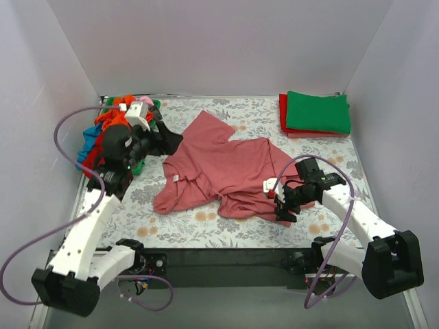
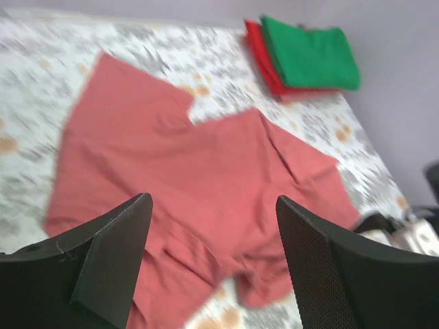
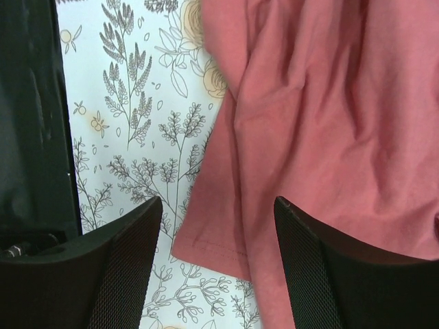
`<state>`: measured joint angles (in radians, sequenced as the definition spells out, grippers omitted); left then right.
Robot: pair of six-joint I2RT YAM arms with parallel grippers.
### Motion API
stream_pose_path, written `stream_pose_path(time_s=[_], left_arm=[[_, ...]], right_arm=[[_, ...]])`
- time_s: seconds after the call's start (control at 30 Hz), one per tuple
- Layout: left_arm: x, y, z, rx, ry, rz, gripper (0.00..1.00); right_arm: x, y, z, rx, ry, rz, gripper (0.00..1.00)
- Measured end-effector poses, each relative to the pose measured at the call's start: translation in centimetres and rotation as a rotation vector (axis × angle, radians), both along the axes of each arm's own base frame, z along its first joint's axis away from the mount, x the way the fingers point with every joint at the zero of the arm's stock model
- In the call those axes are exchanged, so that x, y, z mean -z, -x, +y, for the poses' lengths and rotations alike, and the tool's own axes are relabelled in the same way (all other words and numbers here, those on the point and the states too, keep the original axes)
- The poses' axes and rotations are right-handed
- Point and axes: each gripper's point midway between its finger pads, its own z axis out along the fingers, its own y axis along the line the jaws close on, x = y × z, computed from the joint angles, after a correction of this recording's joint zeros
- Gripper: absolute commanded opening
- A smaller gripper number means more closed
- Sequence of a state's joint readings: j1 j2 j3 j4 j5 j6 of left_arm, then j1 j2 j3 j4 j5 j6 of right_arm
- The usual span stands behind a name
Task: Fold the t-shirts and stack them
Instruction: Flatten the tshirt out
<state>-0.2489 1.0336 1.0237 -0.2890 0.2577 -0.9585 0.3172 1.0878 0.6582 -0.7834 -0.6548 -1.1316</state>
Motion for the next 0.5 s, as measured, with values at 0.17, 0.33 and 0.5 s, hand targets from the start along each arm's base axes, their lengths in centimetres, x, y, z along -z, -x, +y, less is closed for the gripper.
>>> stream_pose_path(time_s=[0.17,0.33,0.5], left_arm=[[6.8,5.0,-1.7,0.075,0.15,0.226,0.72],[17.6,10.0,-1.3,0.03,0.149,0.611,0.7],[17.5,9.9,-2.2,0.055,0.106,0.653,0.7]], right_arm=[[1.0,-0.4,-0.4,0.012,0.076,0.001,0.72],[1.1,-1.3,-0.7,0.058,0.095,-0.019,0.72],[1.8,-1.7,-0.9,0.095,0.125,0.005,0.69]])
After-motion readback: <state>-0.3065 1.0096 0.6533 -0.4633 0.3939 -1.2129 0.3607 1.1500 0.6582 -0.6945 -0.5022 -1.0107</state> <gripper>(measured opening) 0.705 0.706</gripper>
